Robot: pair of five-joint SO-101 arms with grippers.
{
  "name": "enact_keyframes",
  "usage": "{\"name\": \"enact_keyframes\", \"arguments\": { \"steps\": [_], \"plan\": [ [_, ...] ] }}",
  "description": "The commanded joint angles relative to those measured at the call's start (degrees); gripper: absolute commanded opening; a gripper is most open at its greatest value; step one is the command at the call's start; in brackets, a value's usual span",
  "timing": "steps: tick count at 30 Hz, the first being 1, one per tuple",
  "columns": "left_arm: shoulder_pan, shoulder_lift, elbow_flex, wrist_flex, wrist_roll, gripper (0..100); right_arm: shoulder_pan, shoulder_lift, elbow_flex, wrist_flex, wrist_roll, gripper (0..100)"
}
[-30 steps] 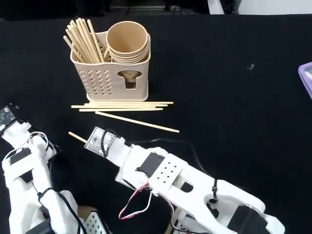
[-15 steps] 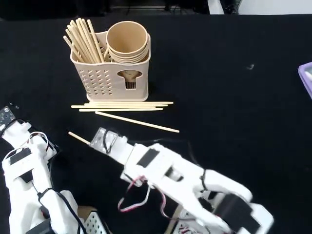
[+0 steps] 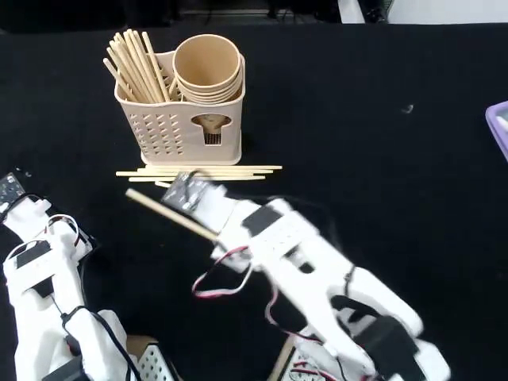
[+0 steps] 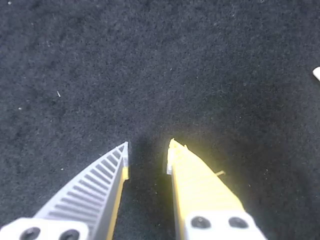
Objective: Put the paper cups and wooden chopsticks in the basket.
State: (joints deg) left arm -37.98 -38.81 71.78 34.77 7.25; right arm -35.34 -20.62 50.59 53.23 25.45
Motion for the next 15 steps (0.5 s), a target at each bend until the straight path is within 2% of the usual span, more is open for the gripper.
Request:
{"name": "enact_keyframes", "arguments": {
  "steps": [1, 4, 7, 13, 15],
  "plan": [
    [0.7, -1.3, -0.2, -0.4, 0.0, 13, 9.3, -4.4, -3.1, 1.5, 8.1, 1.1],
    [0.7, -1.3, -0.2, -0.4, 0.0, 13, 14.6, -2.2, -3.1, 1.3, 15.4, 1.1],
    [0.7, -1.3, -0.3, -0.4, 0.0, 13, 16.7, 1.8, -3.6, 1.2, 19.7, 2.0],
    [0.7, -1.3, -0.3, -0.4, 0.0, 13, 16.7, 6.7, -5.5, 1.2, 19.9, 21.4],
    [0.7, -1.3, -0.3, -0.4, 0.0, 13, 16.4, 6.7, -6.6, 1.2, 19.6, 24.9]
  ]
}}
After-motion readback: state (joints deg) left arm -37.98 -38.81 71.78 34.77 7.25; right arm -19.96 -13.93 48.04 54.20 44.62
